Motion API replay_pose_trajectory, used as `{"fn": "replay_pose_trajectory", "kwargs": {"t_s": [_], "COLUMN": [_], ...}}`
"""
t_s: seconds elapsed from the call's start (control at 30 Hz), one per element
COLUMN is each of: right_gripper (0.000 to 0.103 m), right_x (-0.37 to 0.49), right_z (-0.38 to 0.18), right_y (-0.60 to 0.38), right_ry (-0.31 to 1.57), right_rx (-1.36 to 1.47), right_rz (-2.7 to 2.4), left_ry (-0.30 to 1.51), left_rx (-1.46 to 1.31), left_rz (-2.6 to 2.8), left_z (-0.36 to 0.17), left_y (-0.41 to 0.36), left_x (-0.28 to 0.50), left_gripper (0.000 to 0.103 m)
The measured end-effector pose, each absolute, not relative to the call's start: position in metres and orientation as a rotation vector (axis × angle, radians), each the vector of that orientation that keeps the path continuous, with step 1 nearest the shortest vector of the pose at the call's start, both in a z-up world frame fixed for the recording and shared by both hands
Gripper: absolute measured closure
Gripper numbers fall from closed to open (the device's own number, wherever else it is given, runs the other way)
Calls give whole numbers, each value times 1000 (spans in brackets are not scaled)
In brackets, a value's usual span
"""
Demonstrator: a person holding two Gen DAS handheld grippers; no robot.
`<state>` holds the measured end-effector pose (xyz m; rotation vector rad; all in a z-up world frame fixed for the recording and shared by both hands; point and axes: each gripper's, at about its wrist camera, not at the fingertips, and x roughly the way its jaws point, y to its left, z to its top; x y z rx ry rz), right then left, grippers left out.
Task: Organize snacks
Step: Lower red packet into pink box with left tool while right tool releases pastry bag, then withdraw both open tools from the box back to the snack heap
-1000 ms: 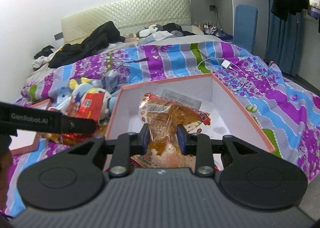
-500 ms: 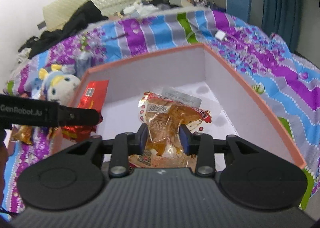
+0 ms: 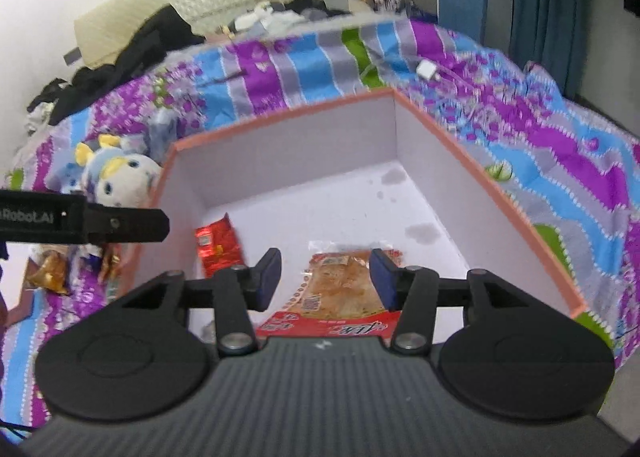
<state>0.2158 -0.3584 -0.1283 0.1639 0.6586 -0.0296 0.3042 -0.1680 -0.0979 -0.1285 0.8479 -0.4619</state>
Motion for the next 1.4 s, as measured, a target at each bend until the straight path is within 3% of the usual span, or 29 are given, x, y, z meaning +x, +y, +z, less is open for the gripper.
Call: {"fn": "replay_pose_trajectory", "kwargs": {"t_s": [0.6, 1.0, 1.4], "right_gripper": [51, 51, 51], "right_x": [83, 13, -19], "right_z": [-57, -47, -72], "right_y": [-311, -274, -235], "right_ry": [499, 462, 493], "right_rx": [170, 170, 120], "right_rz": [39, 107, 175], "left_ry": [659, 635, 655], "left_rx": [-99, -117, -131], "left_rz": [-395, -337, -261], "left_z": [-1, 2, -22], "left_y": [-97, -51, -6], "left_x": [133, 26, -17], "left_gripper": [33, 33, 33]}}
